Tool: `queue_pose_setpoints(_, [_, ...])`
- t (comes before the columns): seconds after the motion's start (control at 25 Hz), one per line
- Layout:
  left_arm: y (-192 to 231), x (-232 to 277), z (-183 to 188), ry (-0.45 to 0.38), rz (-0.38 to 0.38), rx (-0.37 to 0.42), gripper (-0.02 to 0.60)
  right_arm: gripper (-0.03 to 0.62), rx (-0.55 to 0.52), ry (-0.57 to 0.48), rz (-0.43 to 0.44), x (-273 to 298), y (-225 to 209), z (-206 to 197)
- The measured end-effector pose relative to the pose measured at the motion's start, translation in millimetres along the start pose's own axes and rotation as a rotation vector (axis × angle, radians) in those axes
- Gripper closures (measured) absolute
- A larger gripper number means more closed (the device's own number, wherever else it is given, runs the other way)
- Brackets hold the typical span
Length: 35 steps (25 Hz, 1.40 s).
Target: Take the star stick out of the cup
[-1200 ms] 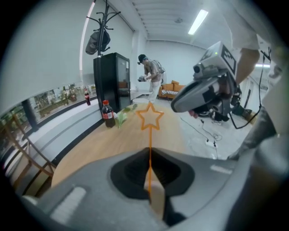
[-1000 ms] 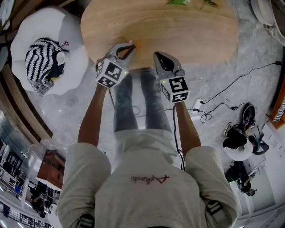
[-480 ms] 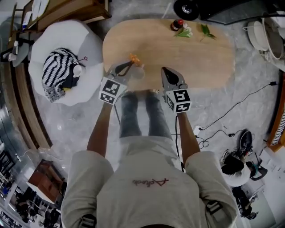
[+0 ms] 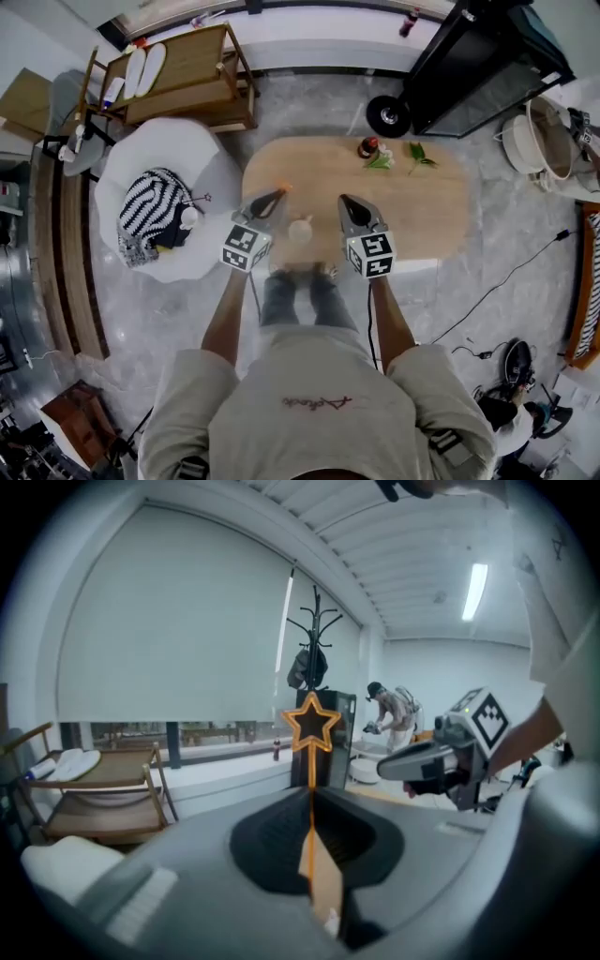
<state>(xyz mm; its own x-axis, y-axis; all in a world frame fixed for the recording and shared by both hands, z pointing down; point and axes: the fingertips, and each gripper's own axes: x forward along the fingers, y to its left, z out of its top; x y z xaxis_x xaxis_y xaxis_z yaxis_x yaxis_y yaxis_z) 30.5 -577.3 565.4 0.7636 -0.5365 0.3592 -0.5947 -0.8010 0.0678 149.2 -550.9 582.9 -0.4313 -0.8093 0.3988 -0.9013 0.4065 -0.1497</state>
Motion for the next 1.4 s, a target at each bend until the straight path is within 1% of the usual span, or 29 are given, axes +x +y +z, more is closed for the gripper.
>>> queue_pose_setpoints(0.12, [-2, -14, 35, -0.039, 0.005, -0.002, 0.572, 0.589, -0.024, -0.046, 0.008, -7, 4, 38])
queue_pose_setpoints(0.32, [2, -35, 93, -0.113, 0.034, 0.001, 0.572, 0.589, -0.072, -0.126, 0.020, -18, 11, 102])
queue_pose_setpoints(0.64, [7, -59, 161, -0.194, 0.064, 0.035, 0.572, 0.589, -0.130, -0.217, 0.026, -39, 24, 175])
queue_pose_setpoints(0.84, [12, -65, 193, -0.243, 0.075, 0.068, 0.572, 0.589, -0.155, -0.255, 0.017, -46, 22, 202])
queue_pose_setpoints(0.92, [11, -66, 201, -0.257, 0.079, 0.076, 0.572, 0.589, -0.160, -0.266, 0.011, -49, 21, 209])
queue_pose_setpoints(1.2, [7, -63, 210, -0.263, 0.076, 0.080, 0.572, 0.589, -0.145, -0.274, 0.003, -55, 14, 213])
queue_pose_setpoints(1.4, [6, -58, 214, -0.245, 0.082, 0.113, 0.572, 0.589, -0.133, -0.270, 0.015, -51, 10, 210])
